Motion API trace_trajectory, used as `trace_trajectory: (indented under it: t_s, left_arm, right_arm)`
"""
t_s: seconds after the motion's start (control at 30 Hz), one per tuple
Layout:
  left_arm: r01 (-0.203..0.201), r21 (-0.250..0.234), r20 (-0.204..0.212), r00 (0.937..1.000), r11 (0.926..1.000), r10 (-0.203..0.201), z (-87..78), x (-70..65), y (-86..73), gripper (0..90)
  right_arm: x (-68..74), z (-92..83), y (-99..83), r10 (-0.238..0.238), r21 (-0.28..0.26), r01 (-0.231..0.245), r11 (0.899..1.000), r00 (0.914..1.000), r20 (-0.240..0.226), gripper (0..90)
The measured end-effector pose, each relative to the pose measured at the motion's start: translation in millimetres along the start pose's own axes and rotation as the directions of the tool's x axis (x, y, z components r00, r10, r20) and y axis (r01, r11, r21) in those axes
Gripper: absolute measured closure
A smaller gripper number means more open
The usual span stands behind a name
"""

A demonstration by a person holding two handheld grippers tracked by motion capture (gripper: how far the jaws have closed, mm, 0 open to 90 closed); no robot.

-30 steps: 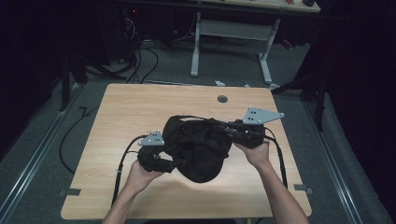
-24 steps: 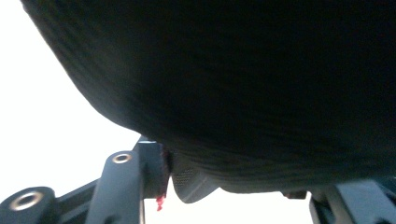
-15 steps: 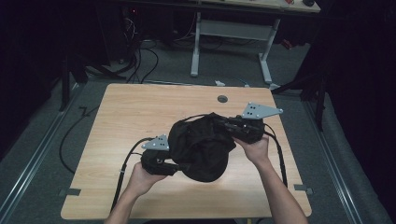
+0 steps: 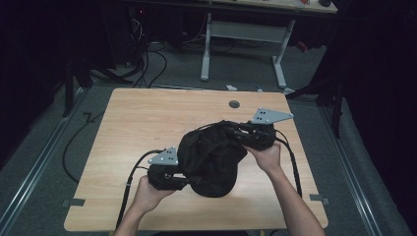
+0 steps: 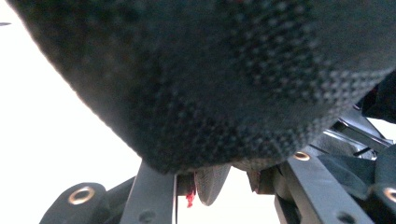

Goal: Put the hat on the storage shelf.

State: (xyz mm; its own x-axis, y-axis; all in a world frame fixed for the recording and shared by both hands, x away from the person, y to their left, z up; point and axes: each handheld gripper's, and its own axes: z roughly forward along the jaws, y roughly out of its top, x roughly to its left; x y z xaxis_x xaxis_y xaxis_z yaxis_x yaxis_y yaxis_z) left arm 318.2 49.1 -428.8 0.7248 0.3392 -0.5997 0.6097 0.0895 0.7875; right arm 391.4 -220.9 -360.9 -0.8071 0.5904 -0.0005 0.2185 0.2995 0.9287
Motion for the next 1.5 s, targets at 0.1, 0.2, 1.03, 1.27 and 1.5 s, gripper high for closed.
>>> trace_trajectory:
  t_s: [0.1,0.2,1.03,1.27,1.5]
  left_arm:
    - [0.004,-0.002,-0.006,1.0,1.0,-0.004,-6.5,-2.7,-1.9,69.5]
    - [0.003,0.01,-0.022,0.9997,0.9999,-0.002,-8.1,-2.0,-1.6,69.8]
    - [0.029,-0.186,-0.129,0.9902,0.9821,-0.054,-38.3,9.2,29.9,69.4]
    - [-0.001,-0.193,-0.178,0.9834,0.9811,-0.034,-40.6,14.6,38.4,69.3]
    - [-0.011,-0.246,-0.2,0.9789,0.9693,-0.04,-44.1,11.8,41.4,69.4]
  right_arm:
    - [-0.7,3.4,0.2,0.021,0.004,-0.021,1.0,0.9997,-0.013,66.9]
    - [1.3,3.8,-2.9,0.026,0.004,-0.026,1.0,0.9996,-0.008,59.4]
    - [-4.4,-4.8,-77.8,0.124,0.159,-0.156,0.975,0.9733,0.193,47.1]
    - [-1.5,2.8,-118.5,0.118,0.238,-0.183,0.954,0.9577,0.262,46.4]
    - [-4.8,2.1,-148.7,0.167,0.266,-0.255,0.93,0.935,0.313,48.0]
